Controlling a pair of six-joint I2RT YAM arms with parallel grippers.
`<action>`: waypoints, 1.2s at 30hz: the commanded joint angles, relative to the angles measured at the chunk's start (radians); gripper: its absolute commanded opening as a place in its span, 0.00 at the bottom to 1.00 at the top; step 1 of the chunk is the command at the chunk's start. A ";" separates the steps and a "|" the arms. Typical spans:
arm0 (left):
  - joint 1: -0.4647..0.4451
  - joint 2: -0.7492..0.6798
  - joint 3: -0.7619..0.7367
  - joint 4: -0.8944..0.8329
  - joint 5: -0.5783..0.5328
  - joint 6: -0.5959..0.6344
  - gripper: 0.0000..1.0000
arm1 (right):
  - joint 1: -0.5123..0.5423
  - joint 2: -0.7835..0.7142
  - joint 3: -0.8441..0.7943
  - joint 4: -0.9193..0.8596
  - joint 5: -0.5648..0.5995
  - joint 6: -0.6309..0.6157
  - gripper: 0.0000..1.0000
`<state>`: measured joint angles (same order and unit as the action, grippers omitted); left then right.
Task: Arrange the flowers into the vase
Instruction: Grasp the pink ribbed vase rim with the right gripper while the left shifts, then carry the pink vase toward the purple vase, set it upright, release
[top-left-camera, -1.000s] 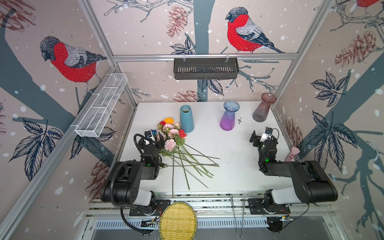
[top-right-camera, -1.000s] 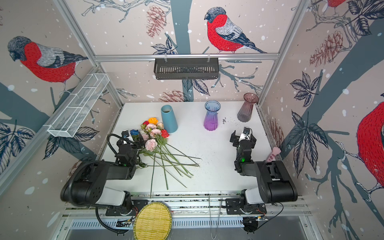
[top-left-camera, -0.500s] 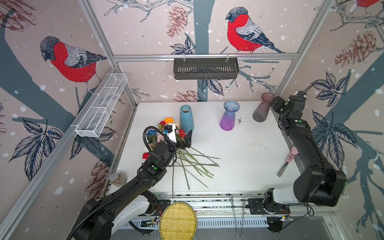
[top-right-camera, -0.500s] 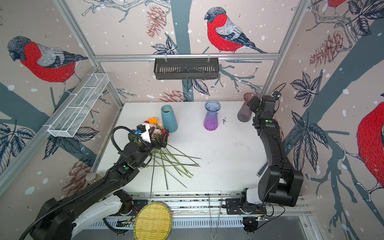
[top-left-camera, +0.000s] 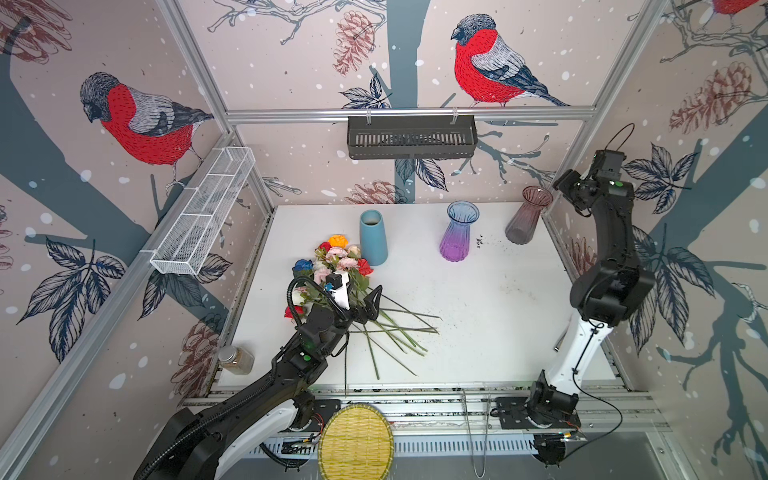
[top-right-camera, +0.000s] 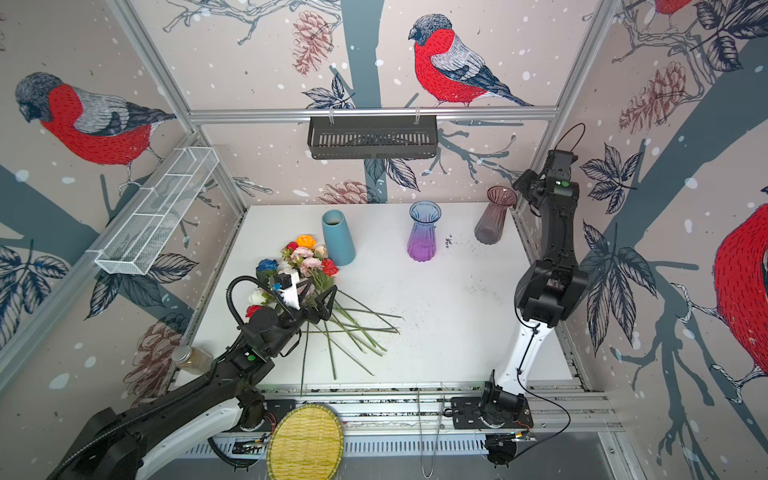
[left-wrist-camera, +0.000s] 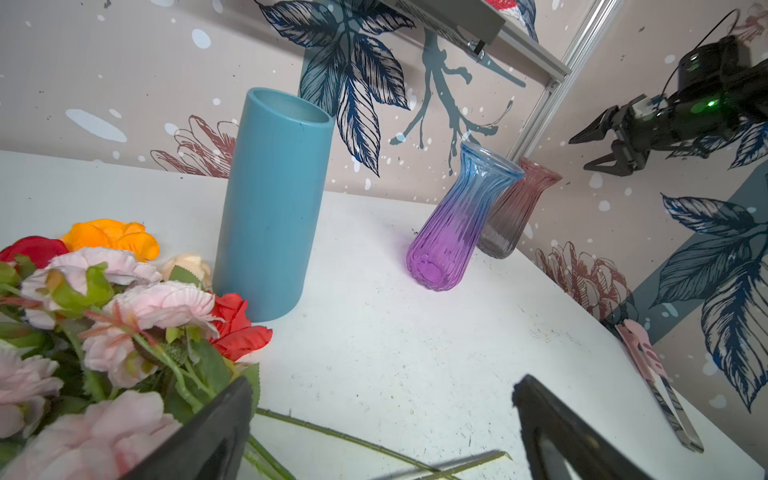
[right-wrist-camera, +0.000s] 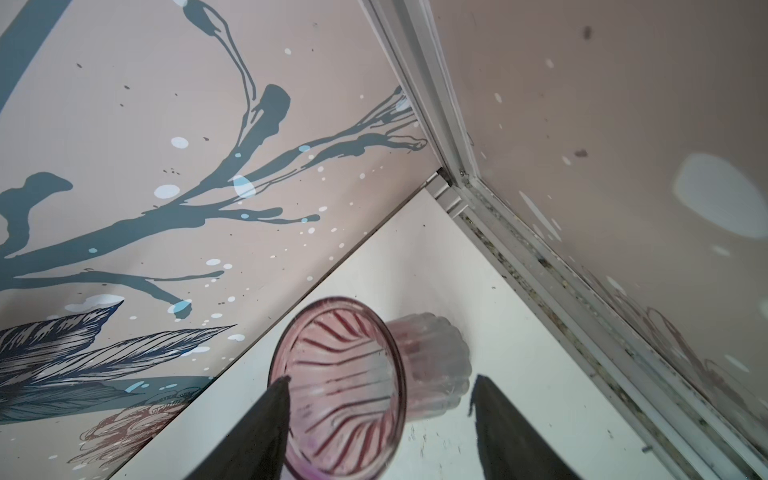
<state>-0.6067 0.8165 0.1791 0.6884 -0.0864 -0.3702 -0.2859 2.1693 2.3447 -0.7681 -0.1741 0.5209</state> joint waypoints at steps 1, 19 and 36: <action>0.001 -0.019 -0.017 0.065 -0.040 -0.027 0.98 | 0.012 0.058 0.064 -0.137 -0.001 -0.022 0.65; 0.002 -0.013 -0.018 0.072 -0.047 -0.033 0.97 | 0.086 -0.158 -0.083 -0.200 0.174 -0.013 0.02; 0.005 -0.016 0.003 0.008 -0.066 -0.058 0.98 | 0.637 -1.113 -1.148 0.026 0.100 0.256 0.03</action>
<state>-0.6048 0.8051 0.1776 0.6998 -0.1314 -0.3969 0.2890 1.0882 1.2270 -0.8814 -0.0940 0.6712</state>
